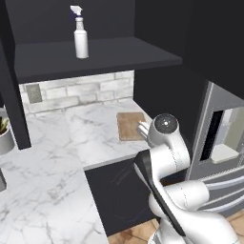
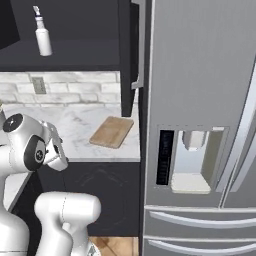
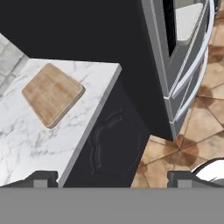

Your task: Move the cutting board and knife to the sink. Then move spray from the cabinet to the counter.

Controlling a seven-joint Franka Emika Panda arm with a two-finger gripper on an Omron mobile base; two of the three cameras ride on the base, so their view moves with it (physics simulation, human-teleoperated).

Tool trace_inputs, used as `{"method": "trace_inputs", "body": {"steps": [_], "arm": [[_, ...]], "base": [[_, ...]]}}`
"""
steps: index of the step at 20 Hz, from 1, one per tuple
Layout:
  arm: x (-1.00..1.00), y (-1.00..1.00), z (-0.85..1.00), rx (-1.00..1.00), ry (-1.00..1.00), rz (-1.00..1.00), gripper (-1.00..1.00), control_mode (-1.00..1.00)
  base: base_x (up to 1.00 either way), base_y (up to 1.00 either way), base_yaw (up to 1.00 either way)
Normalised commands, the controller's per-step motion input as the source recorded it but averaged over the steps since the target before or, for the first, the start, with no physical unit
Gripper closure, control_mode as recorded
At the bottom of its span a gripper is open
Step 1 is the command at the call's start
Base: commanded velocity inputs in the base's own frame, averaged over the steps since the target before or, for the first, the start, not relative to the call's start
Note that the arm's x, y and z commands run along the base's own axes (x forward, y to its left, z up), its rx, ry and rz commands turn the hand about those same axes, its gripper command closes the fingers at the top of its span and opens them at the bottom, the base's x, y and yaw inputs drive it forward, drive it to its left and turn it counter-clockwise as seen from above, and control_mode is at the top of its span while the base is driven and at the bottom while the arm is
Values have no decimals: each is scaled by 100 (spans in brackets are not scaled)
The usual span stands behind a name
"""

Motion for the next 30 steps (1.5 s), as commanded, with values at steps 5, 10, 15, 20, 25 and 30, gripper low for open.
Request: {"method": "trace_inputs", "body": {"steps": [5, 10, 15, 20, 25, 30], "arm": [[0, 0, 0, 0, 0, 0, -100, 100], [0, 0, 0, 0, 0, 0, -100, 100], [0, 0, 0, 0, 0, 0, -100, 100], [0, 0, 0, 0, 0, 0, -100, 100], [0, 0, 0, 0, 0, 0, -100, 100], [0, 0, 0, 0, 0, 0, -100, 100]], "base": [[13, 45, 5], [1, 15, 32], [-1, 21, 10], [0, 92, 2], [22, 47, -5], [83, 14, -5]]}}
